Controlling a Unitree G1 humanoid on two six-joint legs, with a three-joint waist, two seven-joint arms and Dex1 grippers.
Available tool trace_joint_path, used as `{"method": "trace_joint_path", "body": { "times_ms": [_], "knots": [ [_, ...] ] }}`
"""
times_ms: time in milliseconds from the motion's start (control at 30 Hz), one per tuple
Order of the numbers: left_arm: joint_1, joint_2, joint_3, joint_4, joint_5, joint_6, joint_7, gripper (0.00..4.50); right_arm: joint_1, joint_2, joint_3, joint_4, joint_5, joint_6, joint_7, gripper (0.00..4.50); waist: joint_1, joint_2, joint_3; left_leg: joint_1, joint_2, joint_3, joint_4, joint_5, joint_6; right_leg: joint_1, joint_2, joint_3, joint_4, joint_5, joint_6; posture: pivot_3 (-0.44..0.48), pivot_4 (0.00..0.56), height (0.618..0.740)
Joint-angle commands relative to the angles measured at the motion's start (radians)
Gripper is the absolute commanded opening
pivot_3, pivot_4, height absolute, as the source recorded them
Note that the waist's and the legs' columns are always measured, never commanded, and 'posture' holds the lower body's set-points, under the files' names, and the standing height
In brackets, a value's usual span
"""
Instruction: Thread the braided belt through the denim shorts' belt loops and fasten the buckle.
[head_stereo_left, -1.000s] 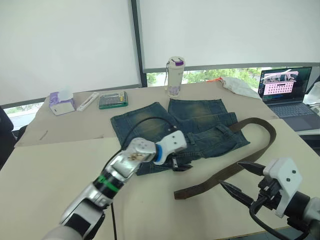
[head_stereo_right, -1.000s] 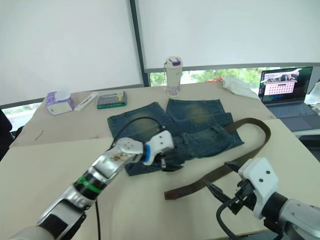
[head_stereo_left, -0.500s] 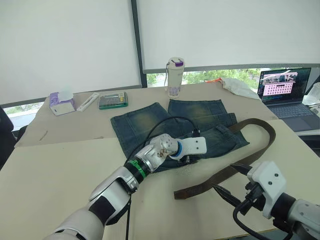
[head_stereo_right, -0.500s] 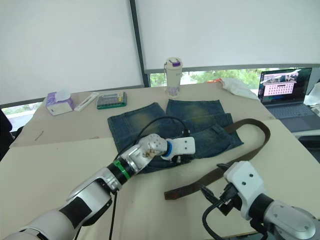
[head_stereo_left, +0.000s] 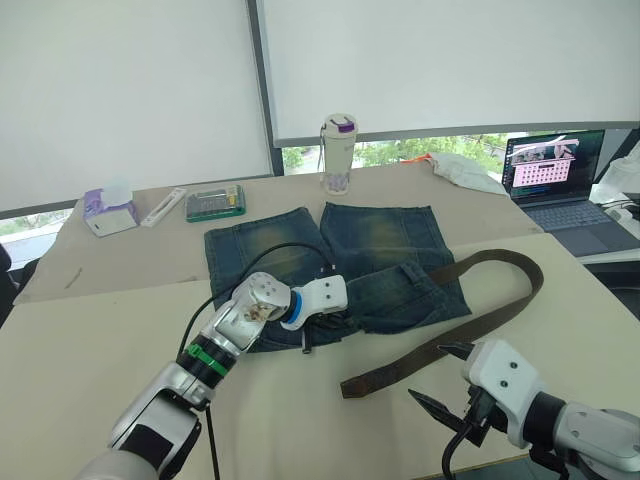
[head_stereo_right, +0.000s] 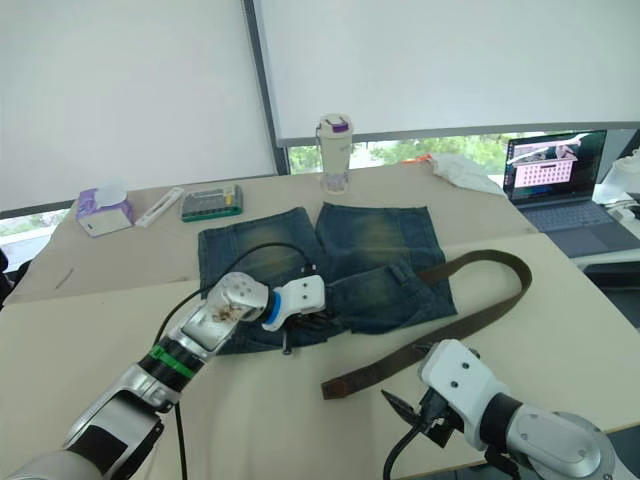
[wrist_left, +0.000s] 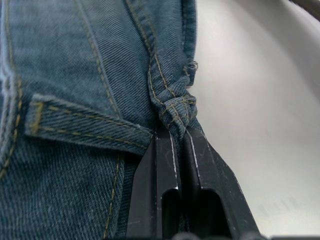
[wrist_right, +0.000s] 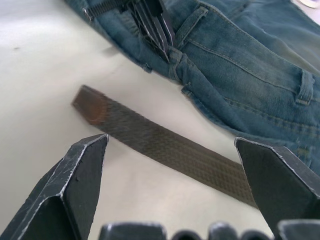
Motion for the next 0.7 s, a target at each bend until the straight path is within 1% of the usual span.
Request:
{"method": "trace_joint_path", "body": {
  "times_ms": [33, 200, 333, 500, 600, 633, 700],
  "knots": [
    [0.055, 0.037, 0.013, -0.091, -0.019, 0.076, -0.018, 0.02, -0.043, -0.021, 0.022, 0.001, -0.021, -0.005, 0.052, 4.5, 0.002, 0.0, 0.0, 0.0, 0.0, 0.0, 0.0, 0.0, 0.0, 0.0, 0.0, 0.0, 0.0, 0.0, 0.0, 0.0, 0.15, 0.74],
    [0.099, 0.022, -0.004, -0.131, -0.006, 0.069, 0.022, 0.02, -0.114, -0.035, 0.082, 0.042, -0.053, -0.002, 0.1, 4.5, 0.007, 0.0, 0.0, 0.0, 0.0, 0.0, 0.0, 0.0, 0.0, 0.0, 0.0, 0.0, 0.0, 0.0, 0.0, 0.0, 0.15, 0.74],
    [0.103, -0.002, -0.009, -0.131, -0.01, 0.095, 0.035, 0.02, -0.199, -0.064, 0.174, 0.095, -0.099, 0.009, 0.14, 4.5, 0.012, 0.0, 0.0, 0.0, -0.001, 0.0, 0.001, 0.0, 0.0, 0.001, -0.001, 0.0, 0.0, 0.0, 0.0, 0.0, 0.15, 0.74],
    [0.111, -0.002, -0.003, -0.134, 0.0, 0.08, 0.062, 0.02, -0.302, -0.065, 0.238, 0.162, -0.116, 0.015, 0.187, 4.5, 0.017, 0.0, 0.0, 0.0, -0.001, 0.0, 0.001, 0.0, 0.0, 0.001, -0.001, 0.0, 0.0, 0.0, 0.0, 0.0, 0.15, 0.74],
    [0.113, -0.003, 0.016, -0.15, -0.021, 0.101, 0.063, 0.02, -0.355, -0.069, 0.284, 0.202, -0.146, 0.015, 0.21, 4.5, 0.018, 0.0, 0.0, 0.0, -0.001, 0.0, 0.001, 0.0, 0.0, 0.001, -0.001, 0.0, 0.0, 0.0, 0.0, 0.0, 0.15, 0.74],
    [0.116, 0.0, 0.033, -0.167, -0.051, 0.125, 0.045, 0.02, -0.375, -0.066, 0.298, 0.219, -0.151, 0.023, 0.216, 4.5, 0.019, 0.0, 0.0, 0.0, -0.001, 0.0, 0.001, 0.0, 0.0, 0.001, -0.001, 0.0, 0.0, 0.0, 0.0, 0.0, 0.15, 0.74],
    [0.121, 0.011, 0.061, -0.201, -0.091, 0.168, 0.025, 0.74, -0.407, -0.067, 0.323, 0.245, -0.153, 0.049, 0.235, 4.5, 0.016, 0.0, 0.0, 0.0, -0.001, 0.0, 0.001, 0.0, 0.0, 0.001, -0.001, 0.0, 0.0, 0.0, 0.0, 0.0, 0.15, 0.74]
  ]
}}
